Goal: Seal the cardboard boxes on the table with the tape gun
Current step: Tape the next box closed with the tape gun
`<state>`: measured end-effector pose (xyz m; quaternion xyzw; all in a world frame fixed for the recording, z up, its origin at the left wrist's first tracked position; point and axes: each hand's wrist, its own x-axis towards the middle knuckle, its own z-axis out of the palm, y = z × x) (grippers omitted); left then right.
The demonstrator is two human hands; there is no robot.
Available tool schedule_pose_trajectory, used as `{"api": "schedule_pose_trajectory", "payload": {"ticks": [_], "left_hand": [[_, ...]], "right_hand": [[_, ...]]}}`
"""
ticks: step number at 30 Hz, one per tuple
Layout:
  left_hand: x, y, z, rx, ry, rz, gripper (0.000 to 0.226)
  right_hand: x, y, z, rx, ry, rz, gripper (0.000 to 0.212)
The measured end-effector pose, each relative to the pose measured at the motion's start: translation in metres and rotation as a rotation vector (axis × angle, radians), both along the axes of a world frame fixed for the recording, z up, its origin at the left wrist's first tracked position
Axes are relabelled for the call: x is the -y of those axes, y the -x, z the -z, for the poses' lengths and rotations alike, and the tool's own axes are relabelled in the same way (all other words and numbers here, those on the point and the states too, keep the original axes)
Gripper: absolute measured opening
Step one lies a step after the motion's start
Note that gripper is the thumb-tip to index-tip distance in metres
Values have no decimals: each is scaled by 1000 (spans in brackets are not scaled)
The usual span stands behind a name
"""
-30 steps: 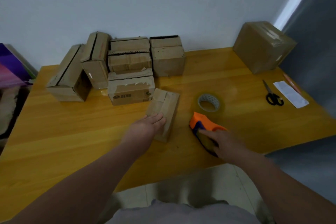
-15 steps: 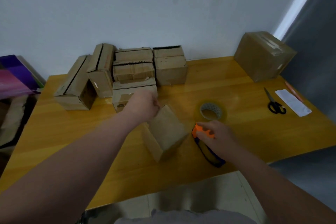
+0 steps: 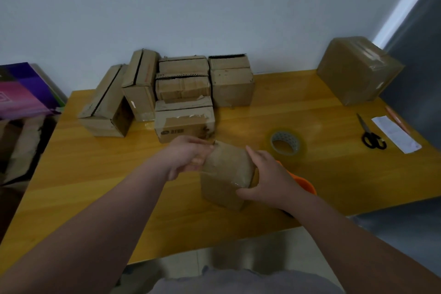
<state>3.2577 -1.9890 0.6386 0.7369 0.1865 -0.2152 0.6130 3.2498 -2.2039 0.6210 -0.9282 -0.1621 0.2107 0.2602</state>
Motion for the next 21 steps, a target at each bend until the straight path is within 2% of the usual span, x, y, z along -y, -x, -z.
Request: {"api": "schedule_pose_trajectory", "payload": {"ticks": [3,6,10,17,21], "left_hand": [[-16,7,6,25,78,241,60],[-20,16,19,132,-8,373,72],[-12,23,34,229,43,203,63],[-3,29,47,105,254,-26,66],[6,35,51,126,315,-110,50]], "right_hand": [[0,-4,1,-9,3,15,109],[-1,-7,1,-6,-1,16,109],[-2,-6,2,9,6,12,109],[-4,1,2,38,9,37,106],[-7,7,5,82,11,54,106]]}}
